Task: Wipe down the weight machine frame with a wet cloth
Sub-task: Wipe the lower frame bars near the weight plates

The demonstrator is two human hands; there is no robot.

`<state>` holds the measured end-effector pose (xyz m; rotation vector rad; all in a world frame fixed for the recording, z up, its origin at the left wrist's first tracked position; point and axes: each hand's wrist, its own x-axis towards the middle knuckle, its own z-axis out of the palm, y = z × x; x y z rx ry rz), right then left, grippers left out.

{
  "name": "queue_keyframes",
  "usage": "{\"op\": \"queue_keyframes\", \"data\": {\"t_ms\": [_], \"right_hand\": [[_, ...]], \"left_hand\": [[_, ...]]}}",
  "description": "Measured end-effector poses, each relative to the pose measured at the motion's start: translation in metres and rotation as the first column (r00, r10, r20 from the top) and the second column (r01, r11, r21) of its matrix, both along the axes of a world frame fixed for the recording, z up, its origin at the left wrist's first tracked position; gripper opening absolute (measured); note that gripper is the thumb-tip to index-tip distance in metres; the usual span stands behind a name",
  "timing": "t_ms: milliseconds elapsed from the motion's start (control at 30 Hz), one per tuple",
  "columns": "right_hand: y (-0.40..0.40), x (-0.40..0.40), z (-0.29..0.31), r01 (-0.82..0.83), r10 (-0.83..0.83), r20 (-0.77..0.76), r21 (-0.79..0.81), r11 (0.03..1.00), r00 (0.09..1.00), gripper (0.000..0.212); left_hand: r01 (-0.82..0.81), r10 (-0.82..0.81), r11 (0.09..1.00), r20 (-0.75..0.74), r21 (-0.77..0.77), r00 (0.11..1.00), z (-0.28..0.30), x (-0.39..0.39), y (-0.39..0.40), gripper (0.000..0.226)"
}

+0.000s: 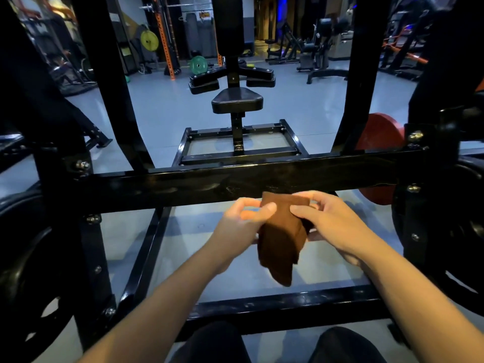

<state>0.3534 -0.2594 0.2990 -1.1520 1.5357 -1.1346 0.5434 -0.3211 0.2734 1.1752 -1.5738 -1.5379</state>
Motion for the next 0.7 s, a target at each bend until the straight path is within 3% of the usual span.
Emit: {"op": "queue_keyframes", "data": {"t_ms": [67,200,300,367,467,567,700], "right_hand": [[-0.014,0.006,0.018,0.022,-0.016,0.052,-0.108,0.994,0.999,0.021],[-0.058,0.006,0.068,0.158,-0.067,0.351,-0.238,0.958,0.934,0.019],[-0.089,0.002,0.104,0.243,-0.084,0.374,-0.404,0.882,0.924,0.023],[-0.105,0.001,0.115,0.214,-0.088,0.250,-0.542,0.813,0.964,0.030],[-0.113,0.007,0.103,-0.036,-0.128,-0.206,-0.644,0.764,0.970,0.040],[-0.099,0.012,0.054,-0.364,-0.031,-0.581,-0.550,0.752,0.813,0.044],[-0.076,0.000,-0.005,-0.501,-0.163,-0.827,-0.469,0.727,0.539,0.048]], "left_hand": [[-0.165,0.162,0.984,-0.052,-0.061,0.985,0.007,0.010,-0.011,0.026],[-0.248,0.226,0.946,-0.120,-0.207,0.967,0.029,0.018,-0.027,0.014],[-0.448,0.400,0.864,-0.224,-0.230,0.888,0.046,0.018,-0.038,0.014],[-0.503,0.452,0.823,-0.234,-0.263,0.861,0.051,0.020,-0.043,0.014],[-0.556,0.515,0.768,-0.207,-0.319,0.831,0.045,0.028,-0.048,0.013],[-0.578,0.579,0.702,-0.138,-0.417,0.803,0.030,0.039,-0.054,0.016],[-0.461,0.629,0.622,0.054,-0.633,0.775,0.018,0.053,-0.062,0.018]]}}
